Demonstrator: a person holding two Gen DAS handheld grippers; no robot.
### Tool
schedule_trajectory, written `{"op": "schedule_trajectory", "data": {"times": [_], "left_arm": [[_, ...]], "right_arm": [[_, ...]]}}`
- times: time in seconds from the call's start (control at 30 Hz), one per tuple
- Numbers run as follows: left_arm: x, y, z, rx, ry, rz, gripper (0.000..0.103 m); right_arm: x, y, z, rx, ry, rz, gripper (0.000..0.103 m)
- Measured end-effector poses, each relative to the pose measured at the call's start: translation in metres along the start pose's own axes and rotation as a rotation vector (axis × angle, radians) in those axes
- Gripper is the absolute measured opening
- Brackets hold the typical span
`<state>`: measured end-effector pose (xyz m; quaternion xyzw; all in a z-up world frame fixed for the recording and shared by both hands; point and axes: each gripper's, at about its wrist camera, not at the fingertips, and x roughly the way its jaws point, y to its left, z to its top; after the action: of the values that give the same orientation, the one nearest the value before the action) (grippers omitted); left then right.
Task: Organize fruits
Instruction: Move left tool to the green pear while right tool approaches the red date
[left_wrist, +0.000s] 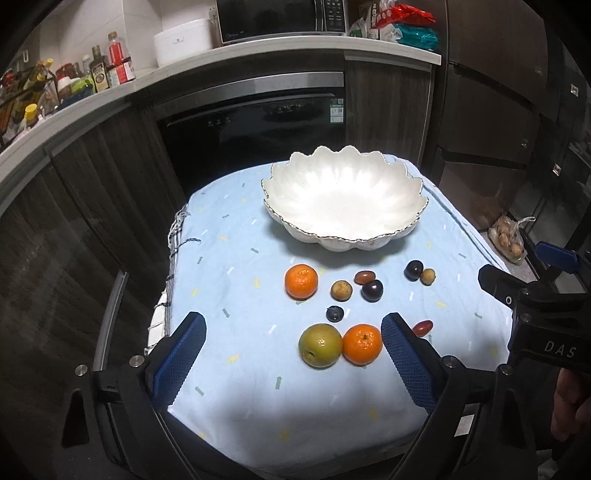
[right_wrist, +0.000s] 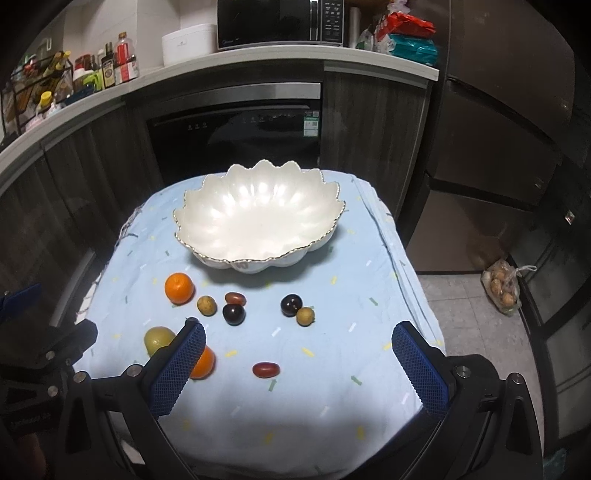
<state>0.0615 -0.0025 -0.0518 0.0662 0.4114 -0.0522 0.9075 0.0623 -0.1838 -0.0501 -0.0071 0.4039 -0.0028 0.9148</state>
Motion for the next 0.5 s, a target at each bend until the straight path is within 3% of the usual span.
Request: {"op": "schedule_trajectory", "data": {"times": [0.5], "left_arm": [[0.057, 0.001, -0.02, -0.021, 0.084, -0.037, 0.094]], "right_arm": [[0.045, 0.01, -0.01, -0.051, 0.03, 0.001, 0.102]]}}
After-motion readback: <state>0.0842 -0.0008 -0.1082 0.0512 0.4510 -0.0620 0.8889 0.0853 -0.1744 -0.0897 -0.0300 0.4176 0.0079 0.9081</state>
